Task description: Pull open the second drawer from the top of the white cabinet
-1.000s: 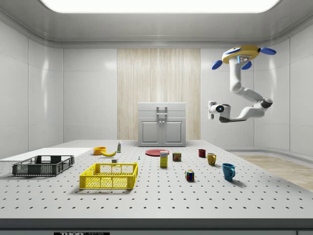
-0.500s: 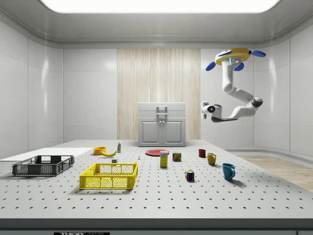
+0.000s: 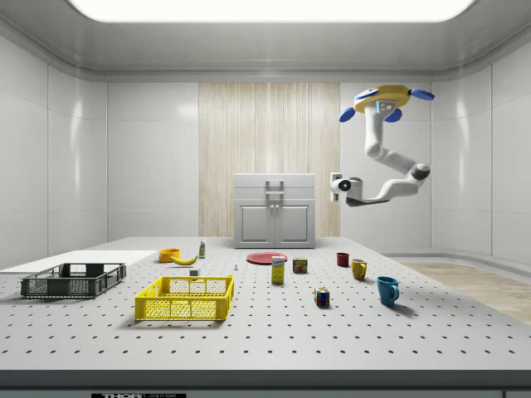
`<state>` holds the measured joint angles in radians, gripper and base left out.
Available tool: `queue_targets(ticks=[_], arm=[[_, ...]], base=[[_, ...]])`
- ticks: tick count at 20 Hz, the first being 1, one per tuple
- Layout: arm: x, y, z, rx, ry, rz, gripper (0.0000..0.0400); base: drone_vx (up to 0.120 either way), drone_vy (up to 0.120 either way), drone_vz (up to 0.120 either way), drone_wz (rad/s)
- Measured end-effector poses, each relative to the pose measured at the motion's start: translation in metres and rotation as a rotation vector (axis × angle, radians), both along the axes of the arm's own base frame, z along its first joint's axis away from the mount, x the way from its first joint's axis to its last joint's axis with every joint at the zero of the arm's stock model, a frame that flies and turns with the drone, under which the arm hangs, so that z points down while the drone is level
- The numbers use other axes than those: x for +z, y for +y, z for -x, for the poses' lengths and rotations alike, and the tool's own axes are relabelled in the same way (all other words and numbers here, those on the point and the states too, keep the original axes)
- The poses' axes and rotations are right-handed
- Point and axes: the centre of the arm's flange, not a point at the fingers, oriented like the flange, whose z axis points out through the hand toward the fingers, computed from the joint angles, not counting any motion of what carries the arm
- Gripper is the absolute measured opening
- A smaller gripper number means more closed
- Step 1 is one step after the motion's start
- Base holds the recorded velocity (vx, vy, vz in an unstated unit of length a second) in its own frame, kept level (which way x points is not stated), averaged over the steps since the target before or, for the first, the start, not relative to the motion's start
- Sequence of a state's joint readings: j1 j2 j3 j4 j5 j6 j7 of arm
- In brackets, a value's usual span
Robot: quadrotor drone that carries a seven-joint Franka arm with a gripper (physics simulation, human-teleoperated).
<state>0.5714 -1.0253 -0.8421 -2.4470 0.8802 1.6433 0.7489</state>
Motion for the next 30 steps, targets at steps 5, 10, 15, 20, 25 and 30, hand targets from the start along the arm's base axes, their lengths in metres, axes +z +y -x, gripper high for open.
queue_targets(ticks=[5, 10, 15, 20, 25, 30], arm=[[0.0, 0.0, 0.0, 0.0, 0.0, 0.0, 0.03], [0.0, 0.0, 0.0, 0.0, 0.0, 0.0, 0.03], [0.0, 0.0, 0.0, 0.0, 0.0, 0.0, 0.03], [-0.0001, 0.0, 0.0, 0.0, 0.0, 0.0, 0.03], [-0.0001, 0.0, 0.0, 0.0, 0.0, 0.0, 0.03], [-0.0001, 0.0, 0.0, 0.0, 0.0, 0.0, 0.03]], base=[[0.12, -0.008, 0.0, 0.0], [0.12, -0.12, 0.0, 0.0], [0.12, -0.12, 0.0, 0.0], [0.12, -0.12, 0.0, 0.0], [0.12, -0.12, 0.0, 0.0], [0.12, -0.016, 0.0, 0.0]])
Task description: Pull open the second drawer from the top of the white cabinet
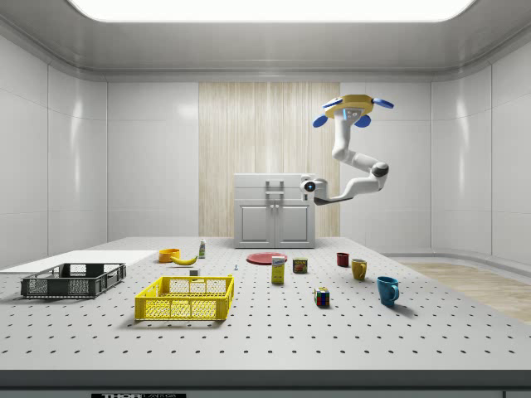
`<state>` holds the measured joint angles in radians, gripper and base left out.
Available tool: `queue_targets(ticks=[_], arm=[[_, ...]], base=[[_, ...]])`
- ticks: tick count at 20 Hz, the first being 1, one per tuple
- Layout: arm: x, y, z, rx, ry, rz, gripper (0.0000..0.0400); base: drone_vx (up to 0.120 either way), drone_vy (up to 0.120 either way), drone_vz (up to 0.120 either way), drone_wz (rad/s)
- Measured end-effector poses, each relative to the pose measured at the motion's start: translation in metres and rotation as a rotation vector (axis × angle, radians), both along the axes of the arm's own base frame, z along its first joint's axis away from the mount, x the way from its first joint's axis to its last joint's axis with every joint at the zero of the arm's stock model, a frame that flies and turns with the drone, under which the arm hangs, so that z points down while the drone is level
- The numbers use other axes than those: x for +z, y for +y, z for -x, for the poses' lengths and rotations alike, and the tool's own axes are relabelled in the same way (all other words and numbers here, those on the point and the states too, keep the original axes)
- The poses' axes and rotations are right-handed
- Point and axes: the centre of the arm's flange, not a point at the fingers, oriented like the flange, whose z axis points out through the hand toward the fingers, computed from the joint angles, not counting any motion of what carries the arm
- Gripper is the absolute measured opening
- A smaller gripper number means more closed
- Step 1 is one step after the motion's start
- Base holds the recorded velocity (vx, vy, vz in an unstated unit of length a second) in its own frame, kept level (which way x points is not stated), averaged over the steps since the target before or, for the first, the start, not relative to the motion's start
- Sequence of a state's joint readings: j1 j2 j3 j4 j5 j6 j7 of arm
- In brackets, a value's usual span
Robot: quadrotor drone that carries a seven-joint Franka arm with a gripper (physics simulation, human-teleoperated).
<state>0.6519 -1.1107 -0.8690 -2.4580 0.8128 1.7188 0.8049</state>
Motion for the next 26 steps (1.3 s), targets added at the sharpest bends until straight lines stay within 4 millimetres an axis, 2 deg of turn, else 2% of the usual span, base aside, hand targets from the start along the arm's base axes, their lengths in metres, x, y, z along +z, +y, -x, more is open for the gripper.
queue_targets(ticks=[2, 13, 19, 26], arm=[[0.0, 0.0, 0.0, 0.0, 0.0, 0.0, 0.03], [0.0, 0.0, 0.0, 0.0, 0.0, 0.0, 0.03], [0.0, 0.0, 0.0, 0.0, 0.0, 0.0, 0.03], [0.0, 0.018, 0.0, 0.0, 0.0, 0.0, 0.03]], base=[[0.12, 0.0, 0.0, 0.0], [0.12, -0.116, 0.0, 0.0], [0.12, 0.0, 0.0, 0.0], [0.006, 0.0, 0.0, 0.0]])
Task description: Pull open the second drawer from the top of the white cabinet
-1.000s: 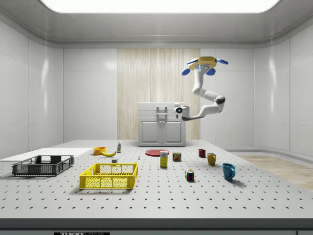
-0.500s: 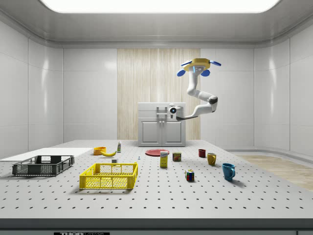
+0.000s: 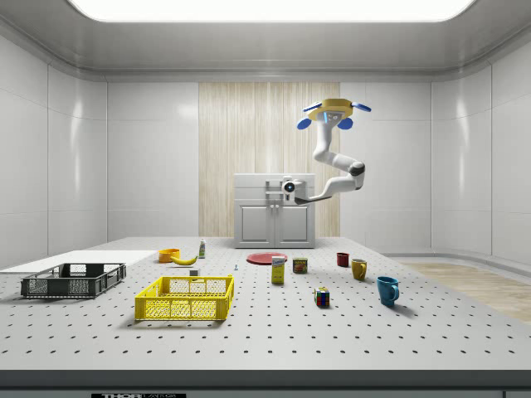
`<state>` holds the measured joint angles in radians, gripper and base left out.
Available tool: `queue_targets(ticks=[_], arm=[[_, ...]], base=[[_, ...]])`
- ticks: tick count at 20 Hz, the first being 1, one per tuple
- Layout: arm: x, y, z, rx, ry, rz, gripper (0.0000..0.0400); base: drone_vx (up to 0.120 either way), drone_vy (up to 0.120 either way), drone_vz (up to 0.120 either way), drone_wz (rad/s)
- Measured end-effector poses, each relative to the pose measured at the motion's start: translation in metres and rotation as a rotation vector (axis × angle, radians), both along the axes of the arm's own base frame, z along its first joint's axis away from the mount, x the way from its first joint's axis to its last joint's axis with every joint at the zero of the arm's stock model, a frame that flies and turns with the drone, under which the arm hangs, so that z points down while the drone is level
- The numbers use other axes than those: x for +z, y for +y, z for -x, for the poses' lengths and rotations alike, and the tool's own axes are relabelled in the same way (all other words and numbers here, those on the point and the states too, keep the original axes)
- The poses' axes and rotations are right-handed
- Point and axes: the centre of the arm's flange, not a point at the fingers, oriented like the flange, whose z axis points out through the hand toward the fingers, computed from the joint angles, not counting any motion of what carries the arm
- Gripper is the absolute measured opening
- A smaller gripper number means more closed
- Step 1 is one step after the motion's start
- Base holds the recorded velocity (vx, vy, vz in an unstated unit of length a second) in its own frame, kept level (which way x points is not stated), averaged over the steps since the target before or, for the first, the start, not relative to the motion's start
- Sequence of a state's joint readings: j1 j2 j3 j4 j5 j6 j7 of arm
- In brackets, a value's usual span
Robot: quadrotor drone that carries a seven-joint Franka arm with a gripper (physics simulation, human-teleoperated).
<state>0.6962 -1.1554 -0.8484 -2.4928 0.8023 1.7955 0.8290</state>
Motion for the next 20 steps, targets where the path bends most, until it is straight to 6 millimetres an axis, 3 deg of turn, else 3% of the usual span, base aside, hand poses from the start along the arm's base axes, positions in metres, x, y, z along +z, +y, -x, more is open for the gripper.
queue_targets(ticks=[13, 18, 20], arm=[[0.0, 0.062, 0.0, 0.0, 0.0, 0.0, 0.03], [0.0, 0.083, 0.0, 0.0, 0.0, -0.001, 0.03], [0.0, 0.09, 0.0, 0.0, 0.0, -0.001, 0.03]], base=[[0.0, 0.0, 0.0, 0.0], [0.0, -0.12, 0.0, 0.0], [0.0, 0.0, 0.0, 0.0]])
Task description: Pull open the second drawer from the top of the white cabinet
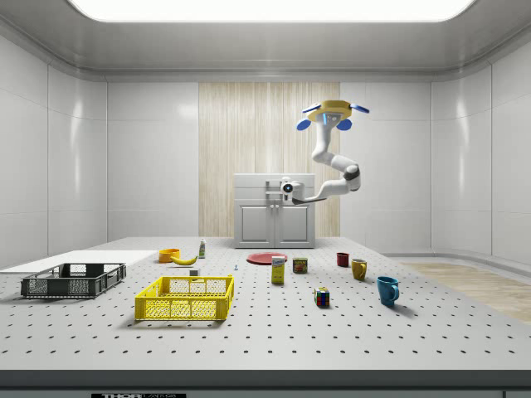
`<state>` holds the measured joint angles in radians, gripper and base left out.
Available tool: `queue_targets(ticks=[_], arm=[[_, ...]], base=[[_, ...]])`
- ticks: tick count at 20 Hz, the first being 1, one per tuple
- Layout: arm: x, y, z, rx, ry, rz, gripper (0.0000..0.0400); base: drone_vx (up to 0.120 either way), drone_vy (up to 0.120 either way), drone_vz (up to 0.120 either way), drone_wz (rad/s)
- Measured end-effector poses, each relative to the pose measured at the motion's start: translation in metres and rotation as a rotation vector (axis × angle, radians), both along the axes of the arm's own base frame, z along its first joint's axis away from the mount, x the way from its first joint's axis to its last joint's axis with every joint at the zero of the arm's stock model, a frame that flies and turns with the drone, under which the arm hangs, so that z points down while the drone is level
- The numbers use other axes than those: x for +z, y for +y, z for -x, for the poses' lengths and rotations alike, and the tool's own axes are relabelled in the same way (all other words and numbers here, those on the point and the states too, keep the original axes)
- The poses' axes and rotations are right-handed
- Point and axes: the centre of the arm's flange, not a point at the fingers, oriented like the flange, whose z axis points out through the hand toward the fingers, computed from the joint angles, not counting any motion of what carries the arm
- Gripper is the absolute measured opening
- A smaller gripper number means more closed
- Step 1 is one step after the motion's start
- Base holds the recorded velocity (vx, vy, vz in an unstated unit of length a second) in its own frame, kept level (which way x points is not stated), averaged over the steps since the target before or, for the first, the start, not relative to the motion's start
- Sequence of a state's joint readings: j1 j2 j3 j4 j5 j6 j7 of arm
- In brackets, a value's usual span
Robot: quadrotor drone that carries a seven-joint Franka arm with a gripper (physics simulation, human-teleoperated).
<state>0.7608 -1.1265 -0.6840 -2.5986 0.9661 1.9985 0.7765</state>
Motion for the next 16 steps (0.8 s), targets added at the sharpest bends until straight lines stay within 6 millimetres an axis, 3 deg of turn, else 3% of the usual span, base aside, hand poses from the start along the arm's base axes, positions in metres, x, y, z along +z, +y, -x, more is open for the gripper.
queue_targets(ticks=[9, 16], arm=[[0.0, 0.034, 0.0, 0.0, 0.0, 0.0, 0.03], [0.001, 0.045, 0.0, 0.0, 0.0, 0.0, 0.03]], base=[[0.0, 0.0, 0.0, 0.0], [0.0, 0.0, 0.0, 0.0]])
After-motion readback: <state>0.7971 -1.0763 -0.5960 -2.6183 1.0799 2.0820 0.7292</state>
